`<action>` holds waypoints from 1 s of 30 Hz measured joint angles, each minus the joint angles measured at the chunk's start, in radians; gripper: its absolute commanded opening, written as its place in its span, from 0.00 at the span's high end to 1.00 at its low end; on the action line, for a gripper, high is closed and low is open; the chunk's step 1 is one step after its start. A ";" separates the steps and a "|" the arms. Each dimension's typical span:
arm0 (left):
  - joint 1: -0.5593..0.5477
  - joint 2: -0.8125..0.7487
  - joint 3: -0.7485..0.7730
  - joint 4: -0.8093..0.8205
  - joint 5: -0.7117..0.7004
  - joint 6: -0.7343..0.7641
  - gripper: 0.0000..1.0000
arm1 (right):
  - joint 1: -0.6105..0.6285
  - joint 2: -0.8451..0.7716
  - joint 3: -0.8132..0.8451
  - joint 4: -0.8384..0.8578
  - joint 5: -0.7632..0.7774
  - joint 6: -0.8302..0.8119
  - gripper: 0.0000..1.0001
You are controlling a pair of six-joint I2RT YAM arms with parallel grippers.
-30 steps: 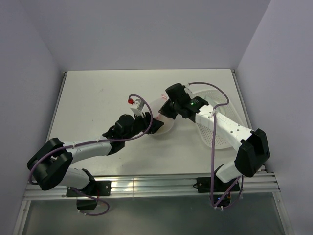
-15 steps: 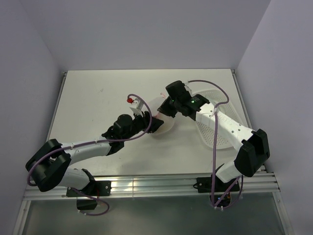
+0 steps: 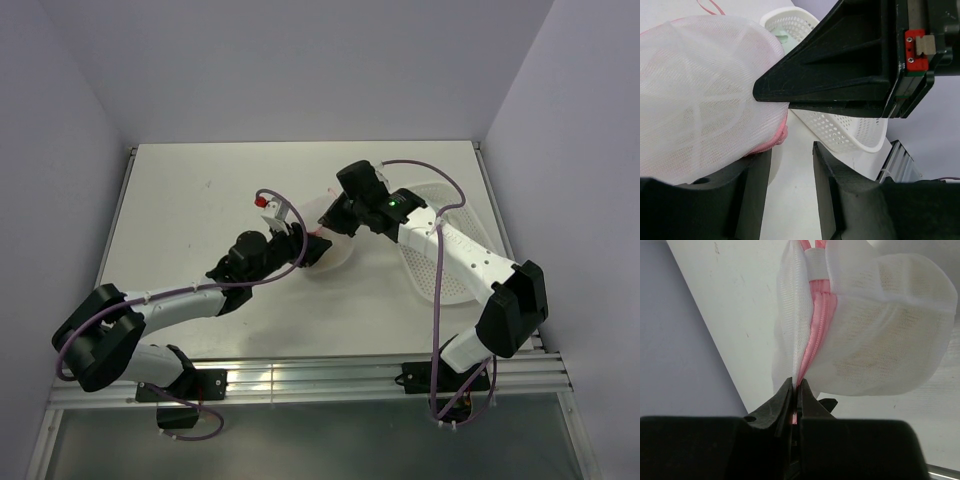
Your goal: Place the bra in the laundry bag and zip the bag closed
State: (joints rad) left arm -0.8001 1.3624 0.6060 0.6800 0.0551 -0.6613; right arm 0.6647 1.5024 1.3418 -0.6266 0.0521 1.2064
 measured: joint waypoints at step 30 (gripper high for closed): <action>0.011 0.002 0.000 0.004 -0.005 -0.008 1.00 | 0.000 0.000 -0.001 -0.002 -0.010 0.000 1.00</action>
State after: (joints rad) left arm -0.7887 1.3643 0.6060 0.6842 0.0505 -0.6697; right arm 0.6651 1.5021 1.3407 -0.6281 0.0422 1.2064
